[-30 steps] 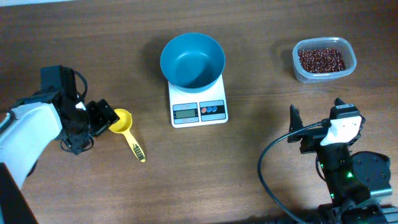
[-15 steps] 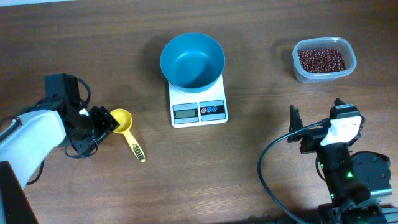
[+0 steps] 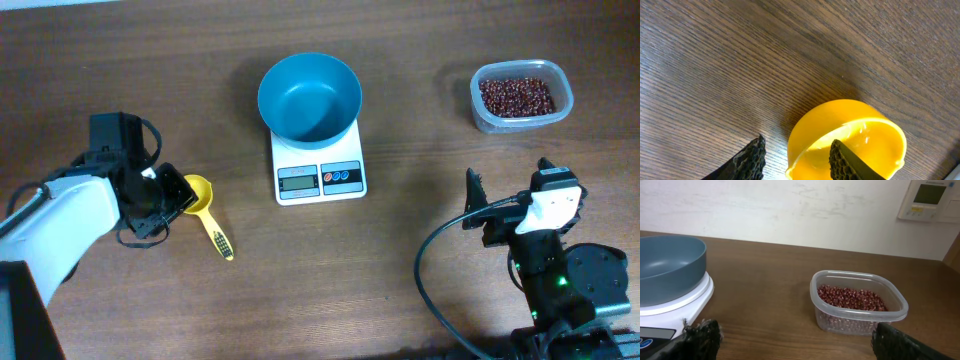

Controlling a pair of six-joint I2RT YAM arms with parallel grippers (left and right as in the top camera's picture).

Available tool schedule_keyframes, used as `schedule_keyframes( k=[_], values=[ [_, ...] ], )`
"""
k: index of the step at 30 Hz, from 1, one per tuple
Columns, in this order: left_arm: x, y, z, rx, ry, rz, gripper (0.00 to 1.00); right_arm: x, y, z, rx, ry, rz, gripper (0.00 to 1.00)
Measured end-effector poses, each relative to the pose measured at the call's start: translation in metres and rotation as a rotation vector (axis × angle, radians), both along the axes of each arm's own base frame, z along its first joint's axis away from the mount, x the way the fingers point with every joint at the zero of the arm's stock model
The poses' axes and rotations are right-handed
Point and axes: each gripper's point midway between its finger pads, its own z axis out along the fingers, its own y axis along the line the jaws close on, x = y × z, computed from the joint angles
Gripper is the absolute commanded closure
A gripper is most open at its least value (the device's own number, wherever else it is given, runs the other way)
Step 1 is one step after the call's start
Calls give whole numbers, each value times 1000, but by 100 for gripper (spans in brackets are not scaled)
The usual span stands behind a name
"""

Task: Scoop item into bowl and weigh 50g on scale
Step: 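Lower the left gripper and grasp the yellow scoop's cup rim, then lift and rotate the scoop with the left gripper, handle pointing right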

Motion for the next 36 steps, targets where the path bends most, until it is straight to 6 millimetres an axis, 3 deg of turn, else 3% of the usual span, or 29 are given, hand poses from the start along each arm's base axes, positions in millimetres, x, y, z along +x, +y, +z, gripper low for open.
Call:
schedule_keyframes(
  k=[3, 8, 10, 19, 20, 23, 25, 28, 31, 36],
  values=[
    [0, 1, 0, 3, 1, 3, 68, 0, 0, 0, 0, 0, 0, 1],
    [0, 1, -2, 3, -4, 3, 95, 0, 0, 0, 0, 0, 0, 1],
    [-3, 1, -4, 4, 2, 5, 100, 0, 0, 0, 0, 0, 0, 1],
    [-8, -3, -2, -25, 23, 16, 100, 0, 0, 0, 0, 0, 0, 1],
    [-15, -4, 4, -35, 46, 32, 100, 0, 0, 0, 0, 0, 0, 1],
    [-17, -6, 54, -75, -34, 118, 100, 0, 0, 0, 0, 0, 0, 1],
    [-33, -9, 84, -113, -71, 180, 100, 0, 0, 0, 0, 0, 0, 1],
    [-51, -12, 108, -145, -111, 202, 100, 0, 0, 0, 0, 0, 0, 1],
    [-59, -15, 119, -164, -132, 204, 100, 0, 0, 0, 0, 0, 0, 1],
    [-95, -20, 107, -189, 30, 247, 100, 0, 0, 0, 0, 0, 0, 1]
  ],
)
